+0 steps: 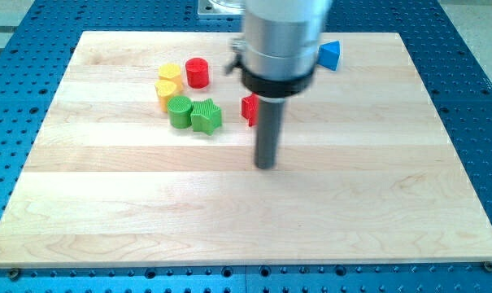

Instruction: Place your hand bottom of green star

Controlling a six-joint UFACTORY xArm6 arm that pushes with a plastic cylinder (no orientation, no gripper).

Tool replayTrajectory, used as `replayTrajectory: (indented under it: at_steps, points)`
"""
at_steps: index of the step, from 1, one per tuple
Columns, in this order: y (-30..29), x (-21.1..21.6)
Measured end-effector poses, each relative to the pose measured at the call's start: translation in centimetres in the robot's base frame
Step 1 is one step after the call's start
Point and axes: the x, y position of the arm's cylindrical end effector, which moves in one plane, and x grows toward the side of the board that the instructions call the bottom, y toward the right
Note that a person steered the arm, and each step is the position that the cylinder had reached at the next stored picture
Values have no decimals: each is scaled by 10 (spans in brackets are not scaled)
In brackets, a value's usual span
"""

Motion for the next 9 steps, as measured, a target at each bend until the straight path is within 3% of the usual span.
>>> replayTrajectory:
  at_steps: [1, 2, 6, 7, 9]
  points:
    - [-25, -39]
    - [36, -86]
    - [101, -2]
    - [43, 46]
    - [42, 68]
